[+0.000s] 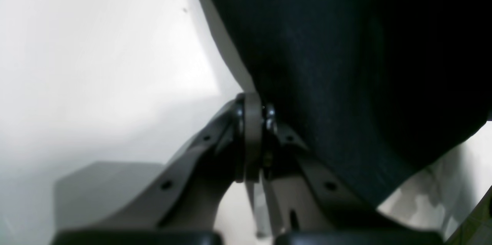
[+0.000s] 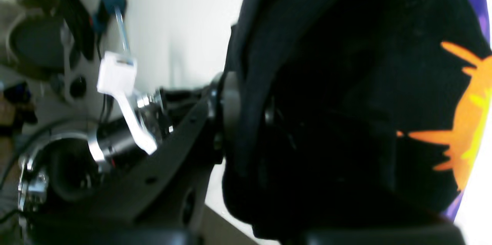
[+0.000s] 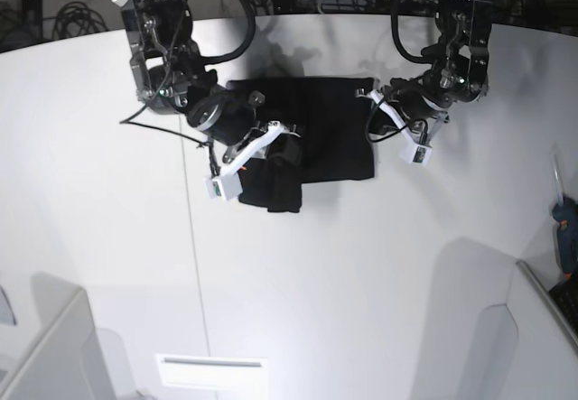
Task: Fold the T-shirt properly
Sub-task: 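Fold the strip end held by the right gripper over toward the left gripper, then press and smooth the folded bundle with the right gripper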
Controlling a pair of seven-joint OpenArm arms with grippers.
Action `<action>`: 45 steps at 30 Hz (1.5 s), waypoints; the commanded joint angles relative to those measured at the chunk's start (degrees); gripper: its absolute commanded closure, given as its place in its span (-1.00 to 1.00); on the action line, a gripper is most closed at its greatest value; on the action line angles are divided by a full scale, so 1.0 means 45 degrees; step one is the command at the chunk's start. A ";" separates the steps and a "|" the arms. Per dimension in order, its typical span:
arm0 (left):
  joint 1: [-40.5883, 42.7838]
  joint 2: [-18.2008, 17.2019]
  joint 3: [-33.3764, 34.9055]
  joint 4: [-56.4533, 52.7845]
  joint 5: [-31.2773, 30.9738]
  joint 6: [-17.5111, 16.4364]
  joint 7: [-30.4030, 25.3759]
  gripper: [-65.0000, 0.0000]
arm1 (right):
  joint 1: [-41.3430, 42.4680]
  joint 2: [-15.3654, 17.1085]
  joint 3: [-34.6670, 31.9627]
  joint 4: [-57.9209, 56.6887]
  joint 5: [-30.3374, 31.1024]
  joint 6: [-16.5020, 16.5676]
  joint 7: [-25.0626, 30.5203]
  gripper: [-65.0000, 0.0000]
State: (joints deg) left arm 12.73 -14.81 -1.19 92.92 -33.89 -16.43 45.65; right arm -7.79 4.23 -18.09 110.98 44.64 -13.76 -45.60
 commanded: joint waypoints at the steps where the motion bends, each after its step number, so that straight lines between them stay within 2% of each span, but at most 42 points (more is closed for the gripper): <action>1: 0.0072 -0.0118 -0.0038 0.0224 0.0019 0.0026 -0.0015 1.00 | 0.0178 -0.0110 -0.0191 0.0100 0.0267 0.0117 0.0103 1.00; 5: 0.0326 -0.0333 -0.0683 0.0654 -0.0059 0.0026 0.0005 1.00 | 0.0178 -0.0129 -0.0308 -0.0310 0.0267 0.0117 0.0396 1.00; 8: 0.0677 -0.0411 -0.1796 0.1045 -0.0059 -0.0111 0.0571 1.00 | 0.0178 -0.0090 -0.0328 -0.0525 0.0267 0.0117 0.0611 1.00; 15: 0.1322 -0.0529 -0.4981 0.1475 -0.0059 -0.1888 0.2369 1.00 | 0.0198 -0.0129 -0.0328 -0.0564 0.0248 0.0117 0.0611 1.00; 21: 0.1830 -0.0548 -0.6661 0.1455 -0.0039 -0.2338 0.2486 1.00 | 0.0198 -0.0207 -0.0328 -0.1092 0.0248 0.0117 0.0864 1.00; 24: 0.1889 -0.0548 -0.6856 0.1455 0.0019 -0.2338 0.2486 1.00 | 0.0159 -0.0207 -0.0328 -0.1268 0.0248 0.0117 0.1216 1.00; 45: 0.1986 -0.0548 -0.6856 0.1396 0.0039 -0.2338 0.2486 1.00 | 0.0218 -0.0754 -0.0328 -0.1990 0.0287 0.0176 0.1216 1.00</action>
State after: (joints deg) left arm 21.89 -16.40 -31.53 98.45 -33.04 -26.63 57.67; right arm -7.64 1.08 -19.62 101.12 44.95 -13.72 -40.91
